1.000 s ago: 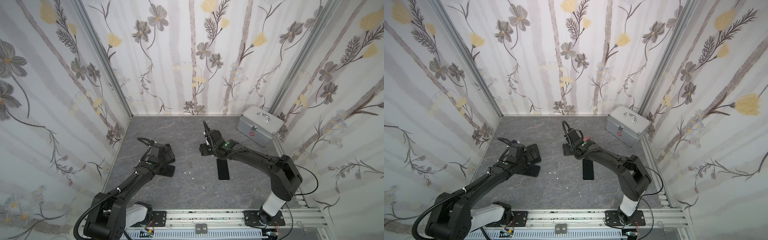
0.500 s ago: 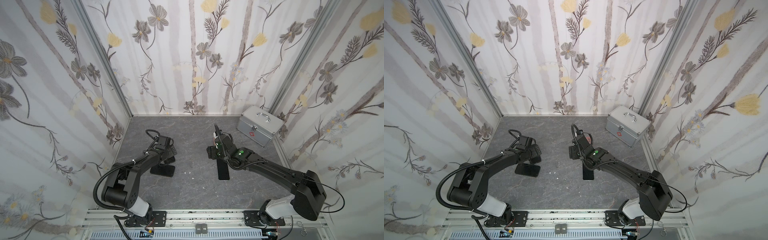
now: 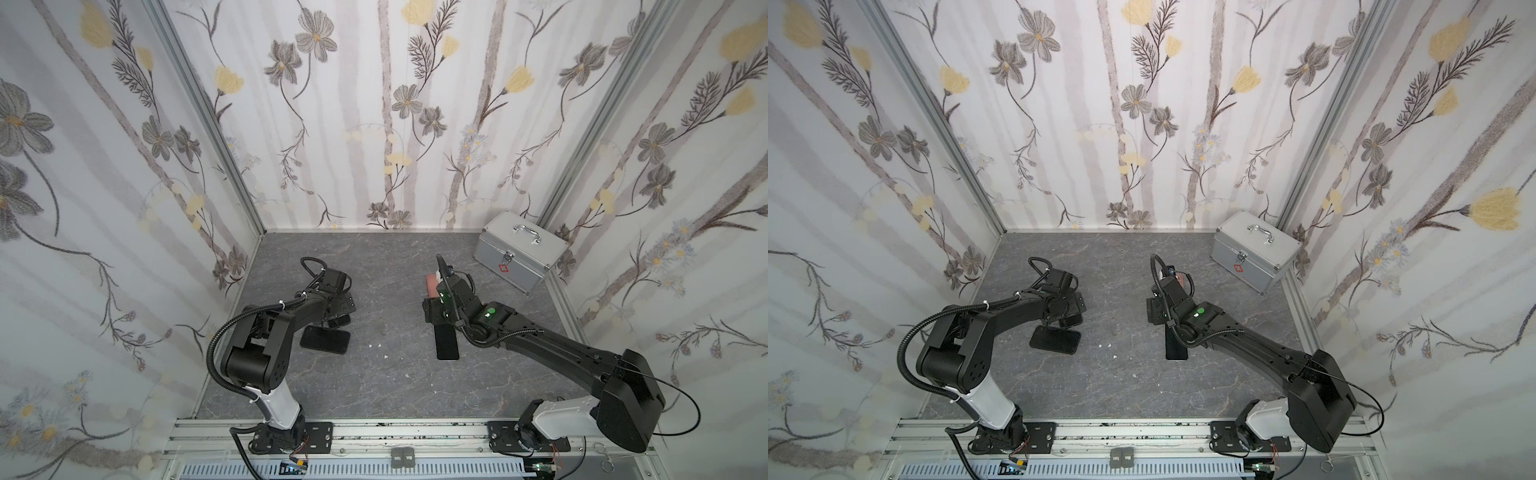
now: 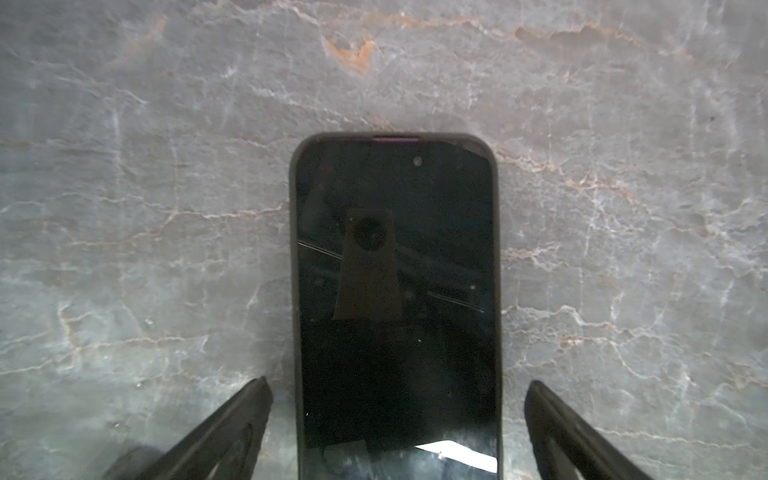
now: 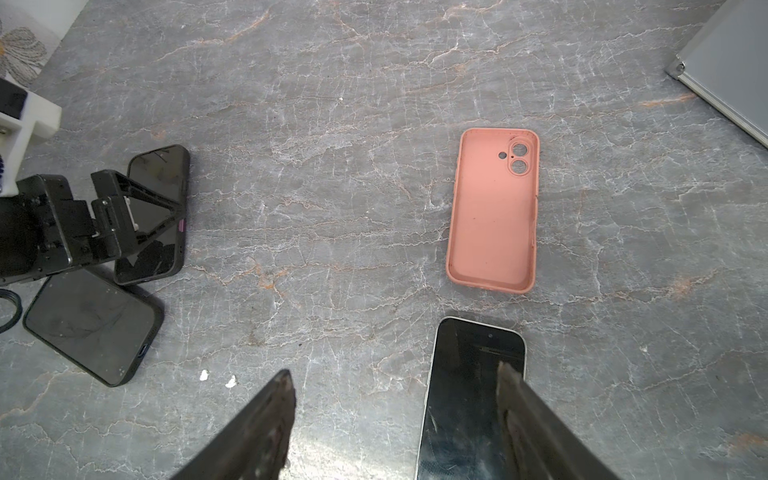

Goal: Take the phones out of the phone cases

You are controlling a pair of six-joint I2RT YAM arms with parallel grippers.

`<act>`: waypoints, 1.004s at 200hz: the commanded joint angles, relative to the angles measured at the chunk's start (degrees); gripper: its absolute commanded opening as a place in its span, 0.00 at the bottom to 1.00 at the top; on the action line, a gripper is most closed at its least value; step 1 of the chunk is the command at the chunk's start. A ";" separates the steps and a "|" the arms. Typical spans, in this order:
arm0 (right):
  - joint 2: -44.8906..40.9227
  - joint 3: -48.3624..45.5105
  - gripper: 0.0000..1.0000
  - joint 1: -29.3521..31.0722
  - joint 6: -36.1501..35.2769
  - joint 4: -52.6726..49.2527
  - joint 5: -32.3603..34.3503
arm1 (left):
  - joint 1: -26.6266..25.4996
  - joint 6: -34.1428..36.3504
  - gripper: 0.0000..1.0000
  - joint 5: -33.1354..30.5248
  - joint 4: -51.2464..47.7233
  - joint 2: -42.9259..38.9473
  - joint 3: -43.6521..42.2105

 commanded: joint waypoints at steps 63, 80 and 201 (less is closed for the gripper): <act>0.41 -1.87 0.76 0.01 1.28 2.97 0.30 | -1.78 1.00 0.95 -2.36 -3.29 3.85 2.14; 0.24 -1.96 0.76 0.01 1.20 2.75 0.57 | -1.84 1.16 0.93 -2.27 -3.45 4.33 2.00; -1.41 -3.69 0.75 -0.15 2.32 3.32 2.39 | -6.12 0.90 0.76 -1.88 -5.67 5.61 3.11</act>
